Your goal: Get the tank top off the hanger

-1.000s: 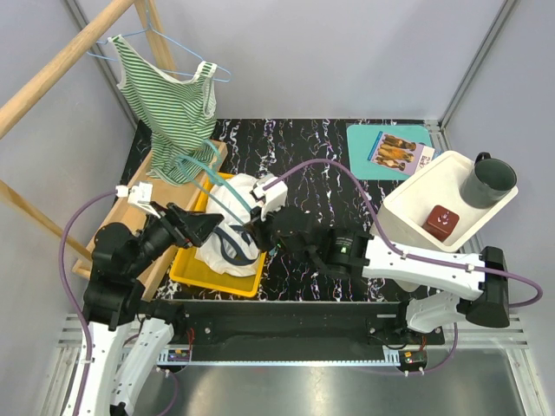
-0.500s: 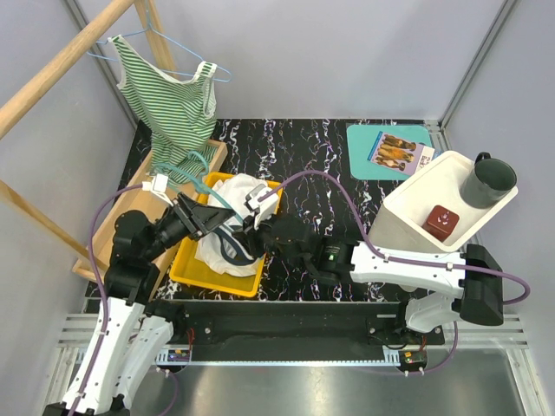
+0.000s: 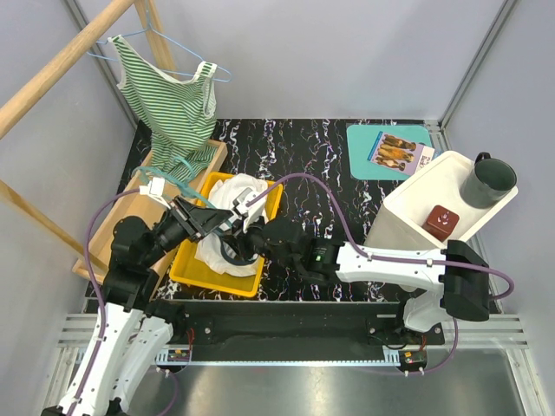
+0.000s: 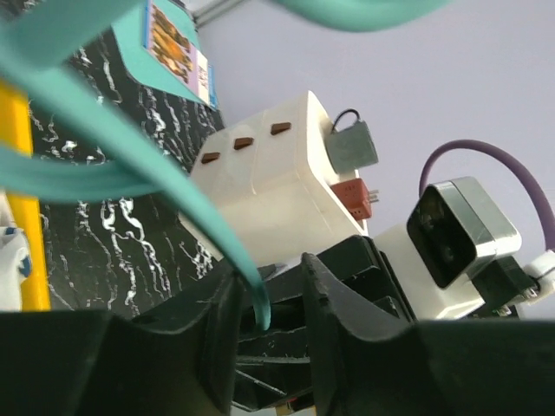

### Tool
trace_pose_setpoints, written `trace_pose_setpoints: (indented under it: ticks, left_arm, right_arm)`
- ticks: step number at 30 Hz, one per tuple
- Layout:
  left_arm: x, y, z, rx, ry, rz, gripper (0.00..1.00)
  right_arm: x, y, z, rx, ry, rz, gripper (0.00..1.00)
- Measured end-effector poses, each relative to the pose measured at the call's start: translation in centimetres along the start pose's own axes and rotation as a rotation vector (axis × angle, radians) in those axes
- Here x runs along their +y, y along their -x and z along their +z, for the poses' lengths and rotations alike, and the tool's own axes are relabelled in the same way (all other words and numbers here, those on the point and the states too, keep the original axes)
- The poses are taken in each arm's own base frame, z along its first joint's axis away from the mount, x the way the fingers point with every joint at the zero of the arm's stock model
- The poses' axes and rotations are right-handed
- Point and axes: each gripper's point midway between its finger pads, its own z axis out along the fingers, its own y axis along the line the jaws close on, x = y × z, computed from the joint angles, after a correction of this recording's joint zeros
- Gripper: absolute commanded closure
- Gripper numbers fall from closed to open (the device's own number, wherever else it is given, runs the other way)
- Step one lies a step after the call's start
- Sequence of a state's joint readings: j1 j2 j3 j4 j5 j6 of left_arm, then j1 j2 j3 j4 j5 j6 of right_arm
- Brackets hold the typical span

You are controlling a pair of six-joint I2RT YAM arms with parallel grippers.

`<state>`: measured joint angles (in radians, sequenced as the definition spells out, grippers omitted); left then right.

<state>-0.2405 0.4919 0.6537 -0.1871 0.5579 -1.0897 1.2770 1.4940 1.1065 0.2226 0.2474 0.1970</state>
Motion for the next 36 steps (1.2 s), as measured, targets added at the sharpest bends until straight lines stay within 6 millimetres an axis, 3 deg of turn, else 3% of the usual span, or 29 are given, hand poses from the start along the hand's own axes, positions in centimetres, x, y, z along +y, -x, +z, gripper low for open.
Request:
trace_pose_setpoints:
  ticks: [3, 4, 8, 11, 14, 17, 22, 25, 28, 32, 36]
  left_arm:
    - [0.5, 0.3, 0.0, -0.026, 0.024, -0.012, 1.00]
    - [0.6, 0.3, 0.0, -0.033, 0.030, -0.020, 1.00]
    - [0.8, 0.6, -0.1, -0.056, 0.045, -0.024, 1.00]
    - [1.2, 1.4, 0.0, -0.083, 0.094, -0.021, 1.00]
    - [0.6, 2.9, 0.4, -0.115, 0.135, -0.017, 1.00]
    - [-0.4, 5.3, 1.4, -0.169, 0.161, -0.019, 1.00]
    - [-1.4, 10.1, 3.5, -0.306, 0.198, -0.036, 1.00]
    - [-1.6, 13.6, 5.8, -0.397, 0.197, -0.071, 1.00]
    - [-1.3, 16.3, 8.0, -0.458, 0.177, -0.112, 1.00]
    - [-1.0, 20.5, 10.5, -0.534, 0.136, -0.145, 1.00]
    - [-2.8, 23.7, 11.2, -0.604, 0.072, -0.130, 1.00]
  right_arm:
    - [0.1, 0.1, 0.3, -0.010, 0.005, 0.002, 0.98]
    - [0.1, 0.2, 0.3, -0.012, 0.005, 0.002, 0.80]
    - [0.1, 0.0, 0.3, -0.006, 0.002, 0.000, 0.34]
    - [-0.5, -0.3, 0.0, 0.013, -0.027, -0.003, 0.20]
    - [-1.6, -0.5, -1.9, 0.035, -0.062, -0.008, 0.18]
    - [-2.9, 0.4, -5.6, 0.017, -0.094, 0.008, 0.12]
    - [-4.4, 4.5, -12.4, -0.110, -0.110, 0.072, 0.10]
    - [-5.1, 6.7, -15.8, -0.181, -0.116, 0.109, 0.09]
    - [-5.6, 7.1, -17.4, -0.195, -0.128, 0.122, 0.09]
    - [-6.3, 6.3, -18.5, -0.167, -0.146, 0.119, 0.09]
    - [-6.7, 5.1, -18.8, -0.124, -0.162, 0.101, 0.09]
